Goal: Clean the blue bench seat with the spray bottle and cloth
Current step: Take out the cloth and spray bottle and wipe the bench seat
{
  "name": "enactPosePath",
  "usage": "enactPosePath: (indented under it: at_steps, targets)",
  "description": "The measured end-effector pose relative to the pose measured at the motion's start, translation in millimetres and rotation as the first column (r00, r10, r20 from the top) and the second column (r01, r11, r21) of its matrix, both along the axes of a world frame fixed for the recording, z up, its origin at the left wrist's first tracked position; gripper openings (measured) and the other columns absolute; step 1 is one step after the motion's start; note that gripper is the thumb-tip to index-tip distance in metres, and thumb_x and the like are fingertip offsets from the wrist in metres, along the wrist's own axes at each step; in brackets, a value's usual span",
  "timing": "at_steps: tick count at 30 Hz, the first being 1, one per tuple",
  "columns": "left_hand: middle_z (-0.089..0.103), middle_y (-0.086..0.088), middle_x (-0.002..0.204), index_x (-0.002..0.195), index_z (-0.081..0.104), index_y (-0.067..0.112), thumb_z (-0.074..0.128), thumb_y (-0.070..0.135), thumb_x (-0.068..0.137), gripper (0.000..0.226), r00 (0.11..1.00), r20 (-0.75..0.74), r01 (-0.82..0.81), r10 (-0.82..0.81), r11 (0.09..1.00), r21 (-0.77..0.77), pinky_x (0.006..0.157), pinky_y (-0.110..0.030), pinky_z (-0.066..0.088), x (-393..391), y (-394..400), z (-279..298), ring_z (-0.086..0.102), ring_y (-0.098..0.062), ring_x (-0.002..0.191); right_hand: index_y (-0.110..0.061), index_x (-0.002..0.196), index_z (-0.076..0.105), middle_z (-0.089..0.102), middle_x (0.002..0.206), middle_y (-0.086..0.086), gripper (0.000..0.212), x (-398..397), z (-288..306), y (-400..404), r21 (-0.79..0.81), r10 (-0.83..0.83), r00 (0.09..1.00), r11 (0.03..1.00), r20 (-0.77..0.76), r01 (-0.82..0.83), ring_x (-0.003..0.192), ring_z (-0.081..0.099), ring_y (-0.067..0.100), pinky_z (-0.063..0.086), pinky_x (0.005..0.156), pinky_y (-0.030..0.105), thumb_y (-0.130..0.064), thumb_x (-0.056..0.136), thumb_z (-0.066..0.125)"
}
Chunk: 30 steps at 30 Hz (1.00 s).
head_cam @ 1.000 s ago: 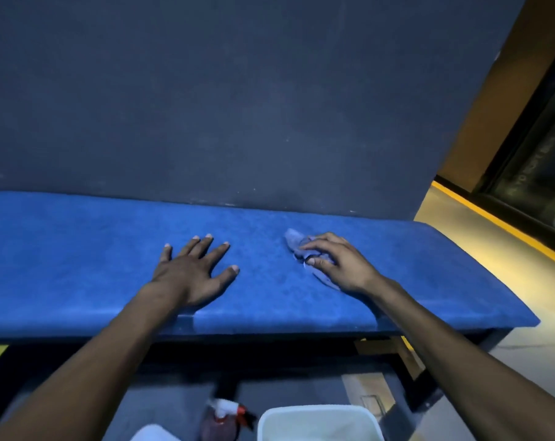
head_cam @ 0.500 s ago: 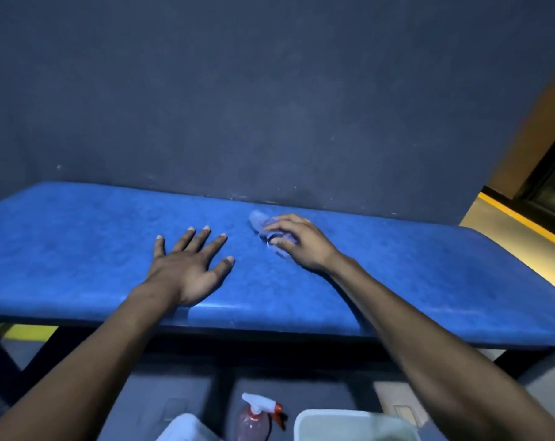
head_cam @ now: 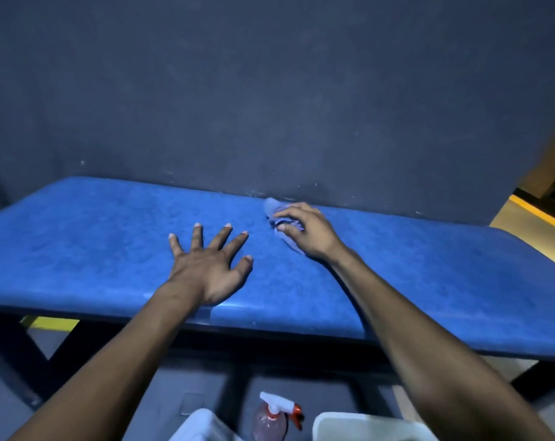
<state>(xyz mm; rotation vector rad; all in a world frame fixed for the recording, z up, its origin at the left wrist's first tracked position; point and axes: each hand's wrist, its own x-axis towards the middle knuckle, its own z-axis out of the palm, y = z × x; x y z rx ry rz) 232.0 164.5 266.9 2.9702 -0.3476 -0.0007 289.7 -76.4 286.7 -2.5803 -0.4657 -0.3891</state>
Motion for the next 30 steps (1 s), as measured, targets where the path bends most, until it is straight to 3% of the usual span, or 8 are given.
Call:
enactPosePath:
  at_steps: [3, 6, 10, 14, 18, 23, 26, 30]
  targets:
    - [-0.006, 0.018, 0.173, 0.161, 0.001, 0.052, 0.015, 0.073, 0.096, 0.07, 1.0, 0.014, 0.001, -0.001, 1.0, 0.008, 0.118, -0.073, -0.01, 2.2, 0.8, -2.4, -0.012, -0.034, 0.16, -0.031, 0.124, 0.068, 0.057, 0.133, -0.012, 0.031, -58.4, 0.7, -5.4, -0.07, 0.212, 0.976, 0.974, -0.05, -0.215, 0.132, 0.049, 0.004, 0.034, 0.113, 0.021, -0.031, 0.093, 0.068]
    - [-0.007, 0.019, 0.173, 0.159, -0.002, 0.055, 0.013, 0.075, 0.095, 0.069, 1.0, 0.016, 0.008, -0.008, 1.0, -0.006, 0.118, -0.073, -0.01, 3.1, 0.9, -3.9, -0.013, -0.034, 0.16, -0.032, 0.125, 0.066, 0.056, 0.134, -0.012, 0.03, -98.5, 1.3, -52.7, -0.078, 0.232, 0.971, 0.969, -0.054, -0.236, 0.136, 0.046, 0.001, 0.033, 0.111, 0.016, -0.03, 0.094, 0.066]
    - [-0.008, 0.019, 0.173, 0.159, -0.002, 0.055, 0.013, 0.074, 0.096, 0.068, 1.0, 0.009, 0.004, -0.004, 1.0, -0.003, 0.118, -0.073, -0.011, 1.7, -0.1, -2.8, -0.015, -0.034, 0.159, -0.036, 0.12, 0.068, 0.063, 0.126, -0.009, 0.028, -57.6, -5.2, -103.2, -0.075, 0.009, 0.999, 0.997, 0.039, -0.006, 0.13, 0.052, 0.007, 0.04, 0.111, 0.03, -0.035, 0.092, 0.062]
    - [-0.006, 0.019, 0.173, 0.159, -0.001, 0.055, 0.013, 0.074, 0.096, 0.067, 1.0, 0.019, 0.005, -0.005, 1.0, -0.011, 0.118, -0.073, -0.01, 2.5, -1.1, -2.7, -0.013, -0.034, 0.16, -0.037, 0.116, 0.069, 0.063, 0.126, -0.003, 0.041, 7.8, -6.4, -76.8, -0.054, -0.205, 0.979, 0.977, -0.01, 0.204, 0.125, 0.057, 0.024, 0.043, 0.108, 0.043, -0.053, 0.083, 0.05]
    - [-0.004, 0.02, 0.173, 0.16, 0.0, 0.054, 0.014, 0.075, 0.096, 0.068, 0.999, 0.031, 0.006, -0.006, 1.0, -0.012, 0.119, -0.073, -0.007, 3.1, 0.9, -3.5, -0.01, -0.033, 0.16, -0.032, 0.118, 0.069, 0.061, 0.128, -0.011, 0.032, -26.1, -2.2, -31.1, -0.055, 0.027, 0.999, 0.998, -0.017, -0.028, 0.125, 0.055, 0.01, 0.04, 0.111, 0.032, -0.044, 0.089, 0.061]
    - [-0.005, 0.019, 0.173, 0.159, -0.001, 0.055, 0.013, 0.075, 0.095, 0.069, 1.0, 0.027, 0.009, -0.008, 1.0, -0.017, 0.119, -0.072, -0.009, 2.4, 2.0, -4.2, -0.012, -0.032, 0.16, -0.032, 0.126, 0.065, 0.056, 0.135, -0.009, 0.031, -101.8, 2.1, -81.4, -0.108, 0.204, 0.977, 0.972, -0.063, -0.21, 0.135, 0.047, 0.005, 0.034, 0.111, 0.02, -0.034, 0.095, 0.064]
    - [-0.006, 0.019, 0.173, 0.16, 0.0, 0.054, 0.013, 0.074, 0.096, 0.069, 1.0, 0.022, 0.009, -0.008, 1.0, -0.023, 0.118, -0.073, -0.011, 2.5, 0.9, -5.0, -0.014, -0.033, 0.16, -0.035, 0.119, 0.066, 0.062, 0.127, -0.006, 0.025, -77.7, 3.9, -128.2, -0.151, 0.078, 0.997, 0.986, 0.006, -0.076, 0.13, 0.053, 0.01, 0.039, 0.109, 0.026, -0.027, 0.095, 0.067]
    - [-0.005, 0.019, 0.173, 0.16, 0.0, 0.053, 0.011, 0.074, 0.096, 0.069, 1.0, 0.028, 0.008, -0.008, 1.0, -0.012, 0.118, -0.074, -0.011, 3.5, -0.4, -5.2, -0.013, -0.034, 0.16, -0.039, 0.119, 0.067, 0.061, 0.129, -0.001, 0.034, -19.9, -0.3, -113.4, -0.117, -0.173, 0.985, 0.978, -0.014, 0.171, 0.129, 0.055, 0.025, 0.042, 0.11, 0.04, -0.05, 0.089, 0.056]
